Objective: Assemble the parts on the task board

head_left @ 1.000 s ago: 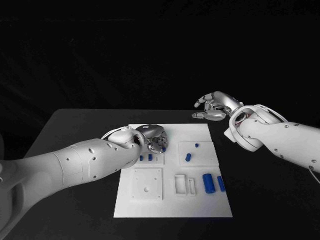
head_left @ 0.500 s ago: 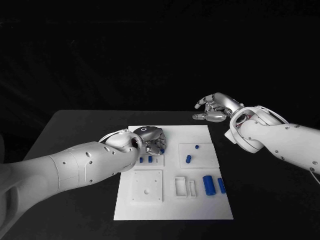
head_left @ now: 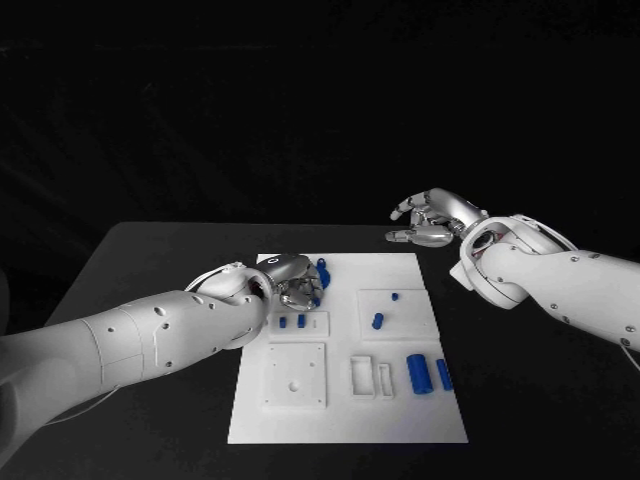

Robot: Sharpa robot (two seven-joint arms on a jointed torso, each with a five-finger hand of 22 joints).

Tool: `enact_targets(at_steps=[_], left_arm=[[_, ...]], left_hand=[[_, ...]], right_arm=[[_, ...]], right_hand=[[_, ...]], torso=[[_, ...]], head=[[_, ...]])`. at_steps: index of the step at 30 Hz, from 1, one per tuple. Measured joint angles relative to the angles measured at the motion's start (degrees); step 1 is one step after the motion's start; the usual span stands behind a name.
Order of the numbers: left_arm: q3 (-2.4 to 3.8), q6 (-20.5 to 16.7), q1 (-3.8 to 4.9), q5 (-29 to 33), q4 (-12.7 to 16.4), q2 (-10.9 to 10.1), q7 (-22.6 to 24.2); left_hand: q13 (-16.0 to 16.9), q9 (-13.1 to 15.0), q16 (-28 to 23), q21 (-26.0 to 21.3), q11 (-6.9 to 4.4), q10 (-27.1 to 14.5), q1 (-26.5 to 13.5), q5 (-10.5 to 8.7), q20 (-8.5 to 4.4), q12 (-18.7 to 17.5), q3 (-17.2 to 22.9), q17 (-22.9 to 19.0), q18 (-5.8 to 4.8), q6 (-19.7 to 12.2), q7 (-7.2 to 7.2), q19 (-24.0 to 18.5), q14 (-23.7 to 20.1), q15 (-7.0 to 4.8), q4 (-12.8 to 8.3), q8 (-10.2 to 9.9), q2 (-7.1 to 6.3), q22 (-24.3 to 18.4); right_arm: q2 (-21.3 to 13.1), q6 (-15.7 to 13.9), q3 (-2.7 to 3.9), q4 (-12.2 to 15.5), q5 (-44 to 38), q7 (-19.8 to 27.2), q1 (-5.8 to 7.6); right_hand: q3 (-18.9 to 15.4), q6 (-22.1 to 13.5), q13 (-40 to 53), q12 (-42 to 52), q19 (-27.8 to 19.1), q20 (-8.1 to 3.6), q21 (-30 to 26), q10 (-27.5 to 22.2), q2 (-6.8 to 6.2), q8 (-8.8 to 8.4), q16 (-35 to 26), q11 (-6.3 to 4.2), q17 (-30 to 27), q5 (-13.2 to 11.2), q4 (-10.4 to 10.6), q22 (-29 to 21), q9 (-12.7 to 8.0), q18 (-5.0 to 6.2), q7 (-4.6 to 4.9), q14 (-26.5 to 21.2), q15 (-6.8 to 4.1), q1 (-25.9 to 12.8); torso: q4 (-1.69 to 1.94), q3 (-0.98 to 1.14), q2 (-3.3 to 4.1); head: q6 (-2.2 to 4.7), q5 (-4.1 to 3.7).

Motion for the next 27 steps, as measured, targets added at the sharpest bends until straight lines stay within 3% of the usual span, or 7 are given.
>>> enact_targets(at_steps=[7, 13, 27], left_arm=[[2.34, 0.2, 0.0, 1.3, 0.7, -1.2, 0.0], [3.58, 0.5, 0.02, 2.0, 2.0, -2.6, 0.0], [3.71, 2.8, 0.03, 2.5, 3.7, -5.4, -0.7]], left_hand=[[0.0, -0.1, 0.0, 0.0, 0.0, 0.0, -0.1, 0.26, 0.09, -0.2, 0.0, -0.1, 0.0, 0.0, 0.0, 0.1, 0.0, 0.0, 0.0, 0.0, -0.08, 0.0], [0.0, -0.2, 0.0, 0.0, 0.0, 0.0, -0.1, 0.26, 0.09, -0.2, 0.0, -0.1, 0.0, 0.0, 0.01, 0.1, 0.0, -0.02, 0.0, 0.0, -0.15, 0.0], [0.0, -0.1, 0.0, 0.0, -0.01, 0.0, -0.4, 0.47, -0.1, -0.3, 0.1, -0.1, -0.01, 0.0, 0.01, 0.3, 0.2, -0.17, -0.2, -0.2, -0.38, 0.0]], right_arm=[[0.0, 0.0, 0.0, -0.1, 0.0, 0.0, 0.0], [0.0, 0.0, 0.0, -0.2, 0.0, 0.0, 0.0], [-0.1, 0.0, 0.0, -0.2, 0.0, 0.0, -0.01]], right_hand=[[0.0, 0.0, 0.0, 0.0, 0.1, 0.09, 0.0, 0.0, 0.0, 0.0, 0.0, 0.0, 0.0, 0.0, 0.0, 0.0, 0.0, 0.0, 0.0, 0.0, 0.0, 0.0], [0.0, 0.0, 0.0, 0.0, 0.1, 0.09, 0.0, 0.0, 0.0, 0.0, 0.0, 0.0, 0.0, 0.0, 0.0, 0.0, 0.0, 0.0, 0.0, 0.0, 0.0, 0.0], [0.0, 0.0, 0.0, 0.0, 0.0, -0.02, 0.0, 0.0, 0.0, 0.0, 0.0, 0.0, 0.0, 0.0, 0.0, 0.0, 0.0, 0.0, 0.0, 0.0, 0.0, 0.0]], torso=[[0.06, -0.03, 0.01], [0.11, -0.03, -0.03], [0.1, -0.02, -0.05]], head=[[0.08, 0.13], [0.16, 0.4], [0.14, 0.59]])
